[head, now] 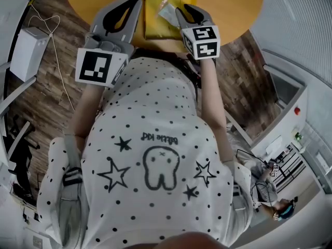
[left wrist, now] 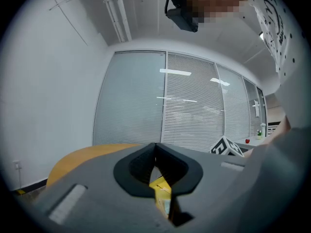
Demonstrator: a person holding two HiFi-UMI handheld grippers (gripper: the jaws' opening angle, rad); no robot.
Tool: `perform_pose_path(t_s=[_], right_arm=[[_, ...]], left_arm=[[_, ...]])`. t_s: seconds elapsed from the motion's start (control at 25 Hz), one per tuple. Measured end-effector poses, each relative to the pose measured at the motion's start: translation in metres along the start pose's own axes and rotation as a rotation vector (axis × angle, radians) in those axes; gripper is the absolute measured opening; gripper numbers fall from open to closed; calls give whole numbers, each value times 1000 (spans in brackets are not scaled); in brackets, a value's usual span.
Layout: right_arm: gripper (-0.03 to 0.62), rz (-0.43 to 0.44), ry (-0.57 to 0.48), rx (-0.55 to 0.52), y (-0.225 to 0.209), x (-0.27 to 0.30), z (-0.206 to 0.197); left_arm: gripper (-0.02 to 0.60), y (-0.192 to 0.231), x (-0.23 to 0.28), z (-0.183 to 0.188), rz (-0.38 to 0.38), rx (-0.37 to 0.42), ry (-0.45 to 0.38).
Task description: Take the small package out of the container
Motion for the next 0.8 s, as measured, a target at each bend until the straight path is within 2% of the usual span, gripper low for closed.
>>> perform_pose_path(t_s=[0.16, 0.48, 0.8], right_arm=[[109, 32, 111, 6, 3, 24, -18], [109, 60, 251, 107, -4, 52, -51], [109, 79, 332, 85, -3, 64, -60]], left_arm=[[11, 0, -3, 0, -2, 3, 3], [11, 3, -5, -1, 9, 6, 10], [11, 4, -7, -3, 15, 4, 17]])
Point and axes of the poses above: the fingertips, and each gripper's own axes: x forward along the fingers, y to its left, z out of its top, the point moved 6 cm from there along -x, backward along the fingers, and after that the axes turned 12 degrees about z, right-handed, at the moved point
